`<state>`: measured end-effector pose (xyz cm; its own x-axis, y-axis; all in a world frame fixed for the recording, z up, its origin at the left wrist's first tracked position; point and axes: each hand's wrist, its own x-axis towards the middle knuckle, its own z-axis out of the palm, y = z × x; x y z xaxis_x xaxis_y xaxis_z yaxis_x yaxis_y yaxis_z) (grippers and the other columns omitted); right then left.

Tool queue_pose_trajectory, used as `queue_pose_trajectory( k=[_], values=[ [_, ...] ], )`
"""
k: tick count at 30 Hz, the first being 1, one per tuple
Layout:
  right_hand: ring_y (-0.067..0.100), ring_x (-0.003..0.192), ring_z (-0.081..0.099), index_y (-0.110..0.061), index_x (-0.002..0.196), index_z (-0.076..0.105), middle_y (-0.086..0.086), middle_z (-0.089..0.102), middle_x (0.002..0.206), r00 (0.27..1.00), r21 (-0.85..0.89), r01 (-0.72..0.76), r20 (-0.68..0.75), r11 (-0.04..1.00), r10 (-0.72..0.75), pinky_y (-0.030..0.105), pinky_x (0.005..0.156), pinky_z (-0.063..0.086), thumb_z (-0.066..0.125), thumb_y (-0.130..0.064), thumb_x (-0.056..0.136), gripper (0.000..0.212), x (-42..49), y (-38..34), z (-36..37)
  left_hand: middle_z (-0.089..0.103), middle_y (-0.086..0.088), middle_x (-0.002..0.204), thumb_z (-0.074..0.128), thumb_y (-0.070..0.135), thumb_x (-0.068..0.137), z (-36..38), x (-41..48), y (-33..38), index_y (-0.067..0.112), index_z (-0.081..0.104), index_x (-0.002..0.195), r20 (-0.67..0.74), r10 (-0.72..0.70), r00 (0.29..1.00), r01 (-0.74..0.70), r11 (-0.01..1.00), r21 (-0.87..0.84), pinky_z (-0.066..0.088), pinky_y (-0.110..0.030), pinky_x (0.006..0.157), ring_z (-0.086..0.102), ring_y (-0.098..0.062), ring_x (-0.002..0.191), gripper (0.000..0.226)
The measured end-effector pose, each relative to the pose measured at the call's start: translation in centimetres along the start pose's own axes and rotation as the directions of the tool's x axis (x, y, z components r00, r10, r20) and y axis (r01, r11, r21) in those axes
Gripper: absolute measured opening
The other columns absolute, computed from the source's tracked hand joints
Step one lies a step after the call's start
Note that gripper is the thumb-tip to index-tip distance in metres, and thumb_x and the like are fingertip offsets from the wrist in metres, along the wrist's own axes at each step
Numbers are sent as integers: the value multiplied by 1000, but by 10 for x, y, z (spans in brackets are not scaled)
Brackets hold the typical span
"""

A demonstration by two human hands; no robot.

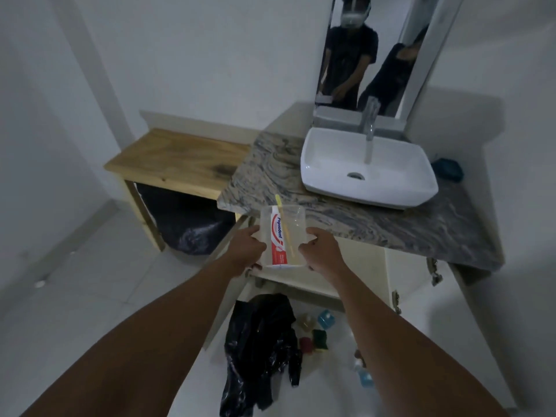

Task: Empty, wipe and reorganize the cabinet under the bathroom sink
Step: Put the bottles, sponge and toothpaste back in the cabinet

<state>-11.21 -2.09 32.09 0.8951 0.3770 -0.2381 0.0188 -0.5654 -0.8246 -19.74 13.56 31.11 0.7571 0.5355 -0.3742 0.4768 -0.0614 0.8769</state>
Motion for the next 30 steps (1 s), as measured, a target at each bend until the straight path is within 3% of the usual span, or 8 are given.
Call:
queue_pose_trajectory(
  k=[3, 6, 9, 12, 17, 21, 27, 30],
  values=[
    [18, 61, 57, -31, 135, 49, 7, 67, 90, 996, 10, 14, 84, 1000, -15, 27, 51, 45, 59, -9, 80, 60, 6, -29, 0, 68, -8, 98, 51, -1, 93, -17, 8, 13, 16, 54, 139, -48, 35, 998, -37, 999, -30, 53, -28, 48, 66, -19, 69, 49],
    [21, 50, 52, -27, 142, 44, 17, 68, 86, 987, 84, -48, 159, 995, 34, 26, 44, 43, 51, 4, 83, 67, 20, -42, 7, 67, -7, 101, 51, -4, 93, -31, 25, 16, 11, 58, 134, -92, 48, 995, -54, 996, -65, 54, -32, 51, 68, -25, 76, 44],
    [21, 44, 46, -12, 102, 64, 13, 56, 67, 989, 158, -91, 129, 983, 70, 26, 47, 41, 44, 15, 84, 39, 37, -50, 19, 64, -7, 99, 54, -10, 89, -42, 49, 18, 6, 54, 137, -96, 51, 994, -62, 992, -109, 57, -31, 50, 66, -24, 73, 51],
    [24, 51, 51, -6, 68, 55, 13, 53, 64, 988, 237, -152, 48, 959, 145, 33, 58, 48, 51, 15, 84, 27, 67, -56, 39, 66, -8, 98, 59, -13, 85, -55, 86, 20, 5, 51, 140, -55, 48, 997, -55, 989, -139, 56, -28, 50, 68, -21, 75, 58],
    [22, 56, 60, 1, 87, 67, 20, 66, 87, 961, 303, -250, -38, 920, 274, 29, 54, 53, 57, 11, 85, 14, 141, -55, 80, 63, -13, 119, 62, -15, 80, -71, 165, 16, 2, 48, 141, 3, 24, 1000, -23, 984, -178, 62, -36, 62, 70, -29, 93, 65],
    [22, 60, 60, 0, 101, 66, 21, 65, 97, 925, 375, -314, -86, 872, 370, 25, 49, 51, 54, 10, 88, 21, 185, -51, 111, 64, -16, 119, 65, -12, 80, -76, 223, 0, 1, 50, 139, 9, 0, 1000, 1, 985, -173, 62, -43, 69, 70, -31, 89, 63],
    [19, 52, 52, -2, 105, 66, 20, 64, 84, 890, 462, -349, -110, 815, 443, 19, 39, 41, 57, 8, 89, 21, 219, -50, 143, 65, -19, 113, 60, -14, 84, -79, 275, -12, -2, 52, 130, 35, -78, 996, 83, 978, -191, 60, -52, 75, 71, -33, 84, 48],
    [21, 53, 51, -7, 95, 66, 18, 63, 79, 873, 484, -354, -135, 800, 468, 24, 46, 43, 58, 8, 88, 18, 229, -50, 150, 64, -17, 111, 58, -16, 84, -79, 292, -14, 0, 52, 132, 61, -92, 994, 102, 974, -200, 59, -55, 77, 69, -30, 85, 51]
  ],
)
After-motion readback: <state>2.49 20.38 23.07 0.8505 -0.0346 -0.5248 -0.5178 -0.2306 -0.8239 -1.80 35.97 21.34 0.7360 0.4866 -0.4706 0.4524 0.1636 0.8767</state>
